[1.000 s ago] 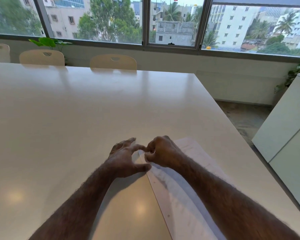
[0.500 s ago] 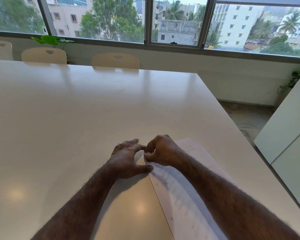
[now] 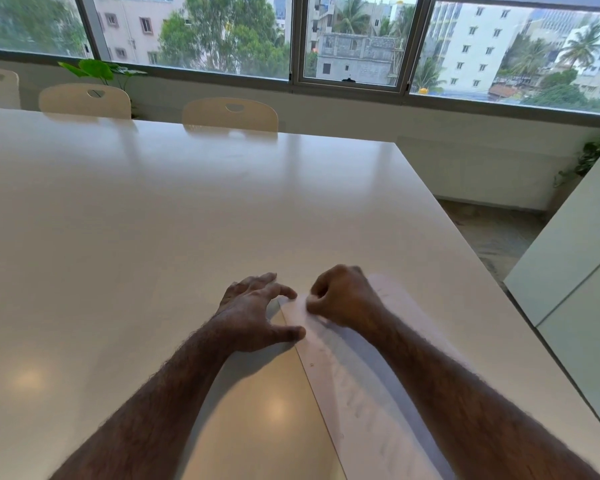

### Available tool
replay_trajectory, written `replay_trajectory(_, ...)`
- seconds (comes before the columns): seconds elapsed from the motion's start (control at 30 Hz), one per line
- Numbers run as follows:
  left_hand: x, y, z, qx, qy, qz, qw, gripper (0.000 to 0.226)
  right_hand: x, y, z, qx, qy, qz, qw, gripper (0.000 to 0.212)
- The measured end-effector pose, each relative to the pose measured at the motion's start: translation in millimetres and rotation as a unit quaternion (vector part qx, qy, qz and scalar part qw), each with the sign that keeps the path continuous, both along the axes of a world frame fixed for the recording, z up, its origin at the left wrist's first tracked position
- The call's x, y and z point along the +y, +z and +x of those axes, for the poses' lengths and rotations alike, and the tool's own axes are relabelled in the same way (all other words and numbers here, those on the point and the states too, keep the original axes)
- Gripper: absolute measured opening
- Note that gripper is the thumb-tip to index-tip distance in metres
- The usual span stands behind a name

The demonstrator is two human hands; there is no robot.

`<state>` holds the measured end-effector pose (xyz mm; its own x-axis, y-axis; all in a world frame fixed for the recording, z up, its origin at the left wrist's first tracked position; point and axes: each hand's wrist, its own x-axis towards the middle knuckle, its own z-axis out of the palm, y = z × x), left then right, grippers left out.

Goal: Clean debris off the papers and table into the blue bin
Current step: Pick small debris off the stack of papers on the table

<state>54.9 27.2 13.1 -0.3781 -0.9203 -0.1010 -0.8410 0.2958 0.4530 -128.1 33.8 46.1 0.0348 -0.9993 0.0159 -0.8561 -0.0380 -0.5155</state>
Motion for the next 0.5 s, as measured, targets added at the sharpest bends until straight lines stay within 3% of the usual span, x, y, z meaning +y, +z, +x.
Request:
replay_trajectory(0.07, 1, -2, 0, -0.002, 0.000, 0.000, 1.000, 0.072, -1, 0, 0, 0.030, -0.021, -0.024, 0.999, 0.012)
replay_trajectory(0.17, 0, -1, 2, 0.000, -0.004, -0.002, 1.000, 0.073, 11, -1, 8, -0.032, 0.052, 0.067, 0.996, 0.011)
replay_trajectory(0.33, 0, -2, 2, 0.000, -0.004, -0.004, 1.000, 0.071, -2, 3, -25, 0.079, -0.125, -0.032, 0.989, 0.023)
replay_trajectory(0.5, -5, -6, 5, -0.003, -0.009, -0.004, 1.000, 0.073, 18, -9, 4, -0.046, -0.009, 0.048, 0.998, 0.020)
